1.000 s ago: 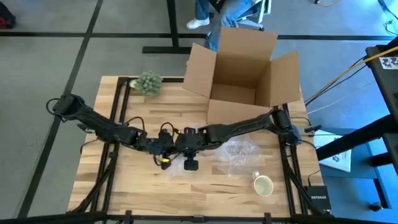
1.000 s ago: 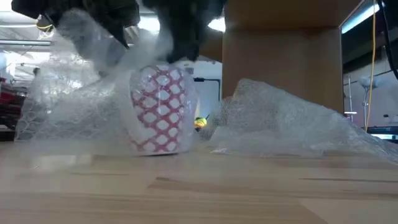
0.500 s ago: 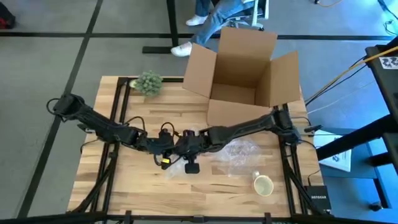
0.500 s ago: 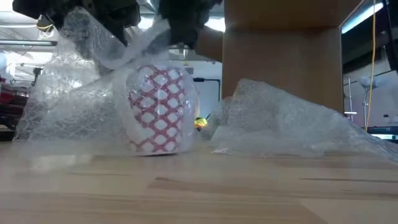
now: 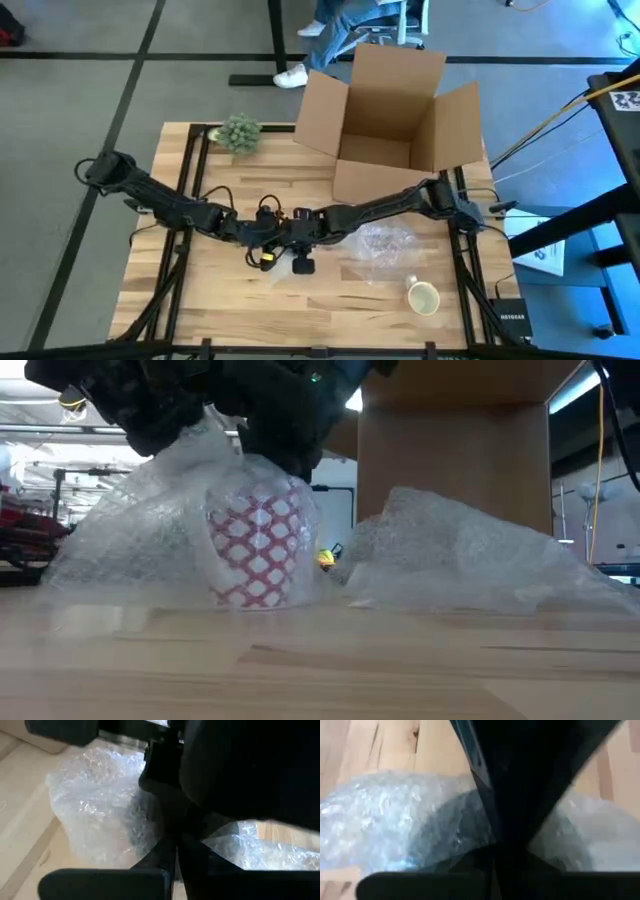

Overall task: Wrap mug
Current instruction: Wrap the red patterned mug with the bubble wrap

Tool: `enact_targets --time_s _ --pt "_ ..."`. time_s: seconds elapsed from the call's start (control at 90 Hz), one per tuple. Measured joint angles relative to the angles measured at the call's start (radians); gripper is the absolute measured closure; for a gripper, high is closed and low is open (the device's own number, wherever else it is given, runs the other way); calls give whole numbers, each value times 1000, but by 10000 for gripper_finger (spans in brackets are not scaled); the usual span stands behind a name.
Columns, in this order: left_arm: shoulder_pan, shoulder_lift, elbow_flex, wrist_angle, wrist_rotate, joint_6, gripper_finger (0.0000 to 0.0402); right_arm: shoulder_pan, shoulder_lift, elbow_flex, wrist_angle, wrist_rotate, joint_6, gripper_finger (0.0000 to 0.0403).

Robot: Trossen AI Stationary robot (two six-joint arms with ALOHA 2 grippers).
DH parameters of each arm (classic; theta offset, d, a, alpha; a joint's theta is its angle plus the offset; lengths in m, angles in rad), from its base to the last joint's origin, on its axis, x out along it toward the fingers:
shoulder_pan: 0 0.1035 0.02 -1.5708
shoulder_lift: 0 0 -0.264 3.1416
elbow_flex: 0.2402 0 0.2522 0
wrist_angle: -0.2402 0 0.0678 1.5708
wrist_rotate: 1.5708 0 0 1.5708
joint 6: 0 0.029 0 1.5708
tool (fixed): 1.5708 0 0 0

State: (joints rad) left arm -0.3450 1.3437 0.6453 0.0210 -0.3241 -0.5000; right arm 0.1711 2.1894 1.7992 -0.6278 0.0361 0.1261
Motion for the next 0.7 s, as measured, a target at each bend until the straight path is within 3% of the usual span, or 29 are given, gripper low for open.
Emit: enact_targets --time_s 0.256,0.522,0.6,0.7 --pt "-1 0 0 -3 3 -1 400 -2 -140 0 -52 18 -5 402" --pt "-1 0 0 0 3 -1 400 -58 -161 -7 -161 267 -55 402" --pt "-1 0 0 9 4 -1 400 -78 -138 -36 -156 258 -56 402" --pt "-1 0 0 15 4 0 400 -82 -124 -69 -118 164 -55 402"
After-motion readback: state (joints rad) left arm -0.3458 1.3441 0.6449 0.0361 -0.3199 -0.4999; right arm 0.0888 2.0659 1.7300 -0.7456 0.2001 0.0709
